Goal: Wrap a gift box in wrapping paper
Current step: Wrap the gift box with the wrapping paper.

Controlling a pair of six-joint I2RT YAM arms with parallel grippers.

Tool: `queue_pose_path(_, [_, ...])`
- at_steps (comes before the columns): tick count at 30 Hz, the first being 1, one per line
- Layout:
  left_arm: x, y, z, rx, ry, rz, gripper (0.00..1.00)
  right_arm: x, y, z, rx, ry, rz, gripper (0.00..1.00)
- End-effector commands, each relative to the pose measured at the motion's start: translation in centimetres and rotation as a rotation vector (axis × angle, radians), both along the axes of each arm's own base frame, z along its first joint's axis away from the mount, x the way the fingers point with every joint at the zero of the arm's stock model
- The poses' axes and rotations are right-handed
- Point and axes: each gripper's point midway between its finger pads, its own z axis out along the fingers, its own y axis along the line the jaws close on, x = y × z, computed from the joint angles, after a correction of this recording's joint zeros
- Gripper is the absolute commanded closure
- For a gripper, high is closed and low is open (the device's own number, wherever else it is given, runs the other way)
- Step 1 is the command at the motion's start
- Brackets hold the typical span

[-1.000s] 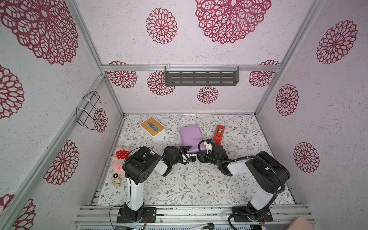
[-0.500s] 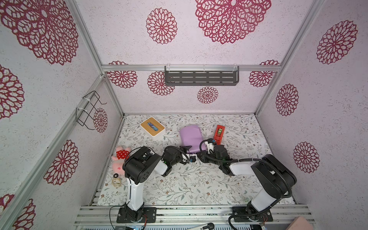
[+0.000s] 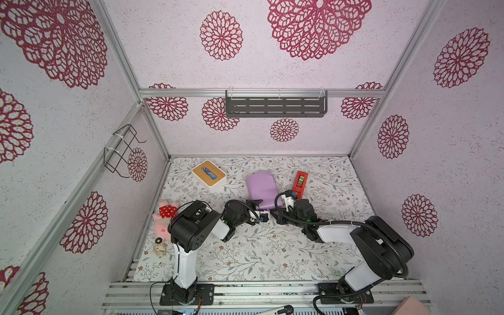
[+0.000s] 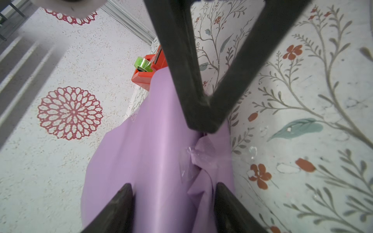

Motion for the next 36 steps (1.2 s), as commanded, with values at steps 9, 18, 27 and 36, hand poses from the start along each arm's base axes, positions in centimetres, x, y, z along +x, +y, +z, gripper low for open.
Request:
queue_pose_path(9, [-1.1,0.3,-2.9,0.070,0.105,-0.005,0.34,1.9,2.2,1.3,0.039,-0.043,0.016,1.00])
queue_pose_path(18, [-1.2,0.3,-2.9,0.070,0.106,-0.005,0.34,2.8,2.1,1.0,-0.006,-0.051,-0.007,1.00])
queue_pose_path(27, [-1.2,0.3,-2.9,0.071,0.106,-0.005,0.34,1.4,2.1,3.5,0.074,-0.111,0.034,1.00])
queue_pose_path(36, [-1.2,0.3,-2.9,0.071,0.106,-0.005,0.34,1.0,1.4,0.4,0.020,-0.057,0.023,1.00])
